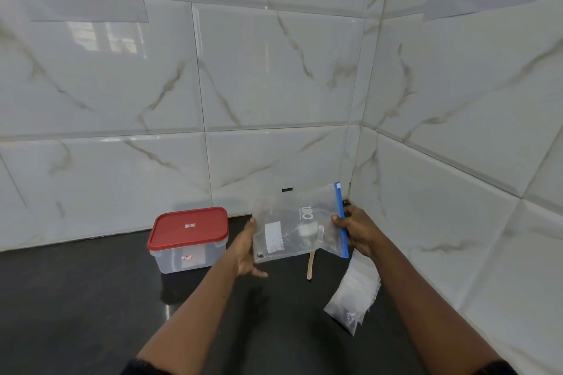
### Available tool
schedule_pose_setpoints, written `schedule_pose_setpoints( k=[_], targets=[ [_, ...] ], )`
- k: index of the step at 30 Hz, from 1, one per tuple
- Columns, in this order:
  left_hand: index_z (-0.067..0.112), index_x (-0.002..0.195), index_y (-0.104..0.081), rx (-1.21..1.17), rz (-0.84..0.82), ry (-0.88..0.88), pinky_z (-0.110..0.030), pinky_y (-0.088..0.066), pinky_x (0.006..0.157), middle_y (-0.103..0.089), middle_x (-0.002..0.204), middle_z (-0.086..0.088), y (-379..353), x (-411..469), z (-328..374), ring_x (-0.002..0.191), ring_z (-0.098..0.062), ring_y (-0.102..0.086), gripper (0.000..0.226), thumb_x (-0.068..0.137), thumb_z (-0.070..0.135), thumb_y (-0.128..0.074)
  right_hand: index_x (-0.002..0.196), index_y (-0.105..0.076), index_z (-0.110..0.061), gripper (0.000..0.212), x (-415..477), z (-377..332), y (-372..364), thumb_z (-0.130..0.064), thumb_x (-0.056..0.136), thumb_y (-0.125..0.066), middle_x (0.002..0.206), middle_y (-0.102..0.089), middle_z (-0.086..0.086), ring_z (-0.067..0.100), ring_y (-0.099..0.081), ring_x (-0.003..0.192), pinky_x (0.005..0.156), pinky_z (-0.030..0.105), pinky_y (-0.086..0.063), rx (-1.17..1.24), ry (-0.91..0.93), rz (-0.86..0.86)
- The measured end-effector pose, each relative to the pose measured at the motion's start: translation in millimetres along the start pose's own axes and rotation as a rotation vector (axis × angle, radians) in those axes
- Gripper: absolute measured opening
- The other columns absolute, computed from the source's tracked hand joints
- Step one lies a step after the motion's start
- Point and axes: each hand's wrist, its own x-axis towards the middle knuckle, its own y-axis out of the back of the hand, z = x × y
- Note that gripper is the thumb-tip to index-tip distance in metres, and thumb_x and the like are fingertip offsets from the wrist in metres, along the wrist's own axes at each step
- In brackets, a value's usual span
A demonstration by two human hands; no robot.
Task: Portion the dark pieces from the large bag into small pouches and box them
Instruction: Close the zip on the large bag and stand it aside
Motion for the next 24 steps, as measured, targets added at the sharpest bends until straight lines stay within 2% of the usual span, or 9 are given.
schedule_pose_setpoints(
  k=[3,6,10,14,18,21,24],
  targets=[
    [0.005,0.114,-0.051,-0.147,-0.023,0.114,-0.041,-0.057,0.062,-0.060,0.103,-0.020,-11,-9,-14,0.089,-0.032,-0.062,0.053,0.091,0.052,-0.047,0.127,-0.047,0.001,0.036,6,1,-1,-0.007,0.093,-0.055,0.109,-0.055,0.013,0.025,-0.058,0.095,0.088,0.041,-0.052,-0.075,0.036,0.105],
    [-0.003,0.112,-0.054,-0.328,0.001,0.078,-0.030,-0.058,0.051,-0.059,0.099,-0.024,-15,-11,-20,0.078,-0.028,-0.066,0.039,0.091,0.030,-0.057,0.127,-0.047,0.000,0.037,10,5,1,-0.010,0.093,-0.056,0.108,-0.055,0.013,0.026,-0.056,0.098,0.094,0.044,-0.050,-0.108,0.036,0.163],
    [-0.004,0.099,-0.060,-0.351,0.093,0.026,-0.023,-0.056,0.048,-0.065,0.090,-0.021,-19,-9,-23,0.063,-0.021,-0.070,0.023,0.086,0.015,-0.063,0.123,-0.048,-0.002,0.032,11,12,2,-0.013,0.094,-0.056,0.109,-0.055,0.014,0.026,-0.056,0.096,0.093,0.045,-0.051,-0.132,0.024,0.191],
    [-0.002,0.095,-0.061,-0.289,0.180,-0.001,-0.027,-0.059,0.057,-0.067,0.092,-0.018,-18,-8,-25,0.074,-0.020,-0.067,0.019,0.083,0.012,-0.066,0.115,-0.050,-0.006,0.024,8,15,5,-0.015,0.094,-0.056,0.108,-0.056,0.012,0.028,-0.058,0.097,0.092,0.047,-0.052,-0.224,0.012,0.204],
    [-0.005,0.090,-0.063,-0.198,0.241,-0.097,-0.024,-0.058,0.058,-0.065,0.083,-0.014,-12,-6,-22,0.072,-0.017,-0.062,0.011,0.084,0.004,-0.064,0.103,-0.053,-0.009,0.016,8,13,17,-0.012,0.090,-0.061,0.104,-0.059,0.013,0.032,-0.061,0.099,0.089,0.050,-0.053,-0.298,0.011,0.240],
    [-0.005,0.090,-0.062,-0.160,0.177,-0.104,-0.022,-0.057,0.057,-0.064,0.084,-0.014,-11,-11,-22,0.074,-0.017,-0.061,0.006,0.087,-0.002,-0.058,0.097,-0.052,-0.010,0.012,8,11,20,-0.014,0.090,-0.060,0.100,-0.058,0.013,0.031,-0.060,0.094,0.089,0.048,-0.053,-0.316,0.026,0.269],
    [-0.001,0.104,-0.057,-0.170,0.008,-0.061,-0.023,-0.057,0.060,-0.064,0.095,-0.017,-6,-16,-25,0.077,-0.019,-0.062,0.019,0.087,-0.009,-0.051,0.105,-0.054,-0.007,0.015,8,6,21,-0.016,0.093,-0.057,0.098,-0.058,0.009,0.025,-0.058,0.087,0.078,0.040,-0.055,-0.341,0.074,0.251]
  ],
)
